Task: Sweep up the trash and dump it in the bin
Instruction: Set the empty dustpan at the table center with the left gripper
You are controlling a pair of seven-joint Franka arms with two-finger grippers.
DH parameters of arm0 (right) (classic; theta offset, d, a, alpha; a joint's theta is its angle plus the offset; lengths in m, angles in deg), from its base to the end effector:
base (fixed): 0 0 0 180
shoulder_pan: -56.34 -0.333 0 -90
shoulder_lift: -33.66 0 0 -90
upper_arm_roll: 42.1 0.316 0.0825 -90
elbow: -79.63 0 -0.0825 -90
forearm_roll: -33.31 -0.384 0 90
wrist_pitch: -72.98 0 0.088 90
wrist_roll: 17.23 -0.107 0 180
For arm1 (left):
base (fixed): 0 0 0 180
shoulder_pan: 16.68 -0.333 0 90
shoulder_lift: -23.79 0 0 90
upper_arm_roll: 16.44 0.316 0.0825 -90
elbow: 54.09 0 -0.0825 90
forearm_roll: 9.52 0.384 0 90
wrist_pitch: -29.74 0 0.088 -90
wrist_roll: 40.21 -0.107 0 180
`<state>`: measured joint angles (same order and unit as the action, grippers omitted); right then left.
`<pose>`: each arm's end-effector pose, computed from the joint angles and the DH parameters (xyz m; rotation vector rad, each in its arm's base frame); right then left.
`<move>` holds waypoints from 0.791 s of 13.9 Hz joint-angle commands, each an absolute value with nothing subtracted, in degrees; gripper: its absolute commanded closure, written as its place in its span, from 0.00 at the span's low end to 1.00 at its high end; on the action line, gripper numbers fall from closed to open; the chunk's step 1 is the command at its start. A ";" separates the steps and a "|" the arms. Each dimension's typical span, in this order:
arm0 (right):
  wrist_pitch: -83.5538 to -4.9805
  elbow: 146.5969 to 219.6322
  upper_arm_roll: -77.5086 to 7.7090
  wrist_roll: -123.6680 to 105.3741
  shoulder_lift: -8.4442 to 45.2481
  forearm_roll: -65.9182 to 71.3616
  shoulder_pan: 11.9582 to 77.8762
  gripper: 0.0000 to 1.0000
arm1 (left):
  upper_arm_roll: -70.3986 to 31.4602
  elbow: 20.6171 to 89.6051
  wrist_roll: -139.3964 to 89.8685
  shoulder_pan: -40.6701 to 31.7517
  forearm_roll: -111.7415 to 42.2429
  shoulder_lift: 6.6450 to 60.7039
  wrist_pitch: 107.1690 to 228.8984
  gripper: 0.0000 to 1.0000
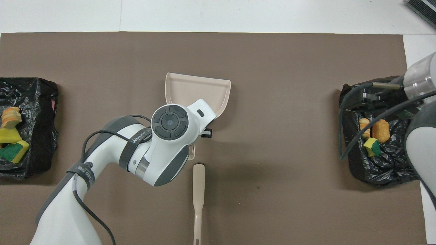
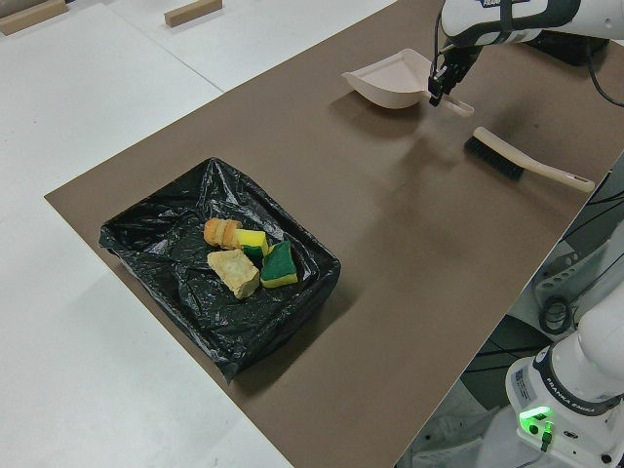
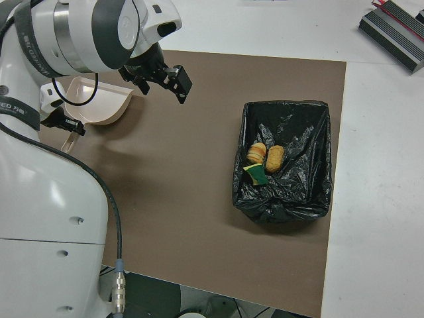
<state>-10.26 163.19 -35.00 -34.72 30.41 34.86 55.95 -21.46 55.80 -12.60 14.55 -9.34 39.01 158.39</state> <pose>0.5561 0.0677 0.6355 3.0954 -0.2744 -0.0872 0.5004 -0.3636 0.3621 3.0818 -0.2299 0.0658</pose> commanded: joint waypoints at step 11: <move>-10.52 168.31 -36.47 -29.80 34.10 34.54 57.57 0.00 | -20.13 53.77 -14.63 12.78 -12.34 36.45 152.20 0.00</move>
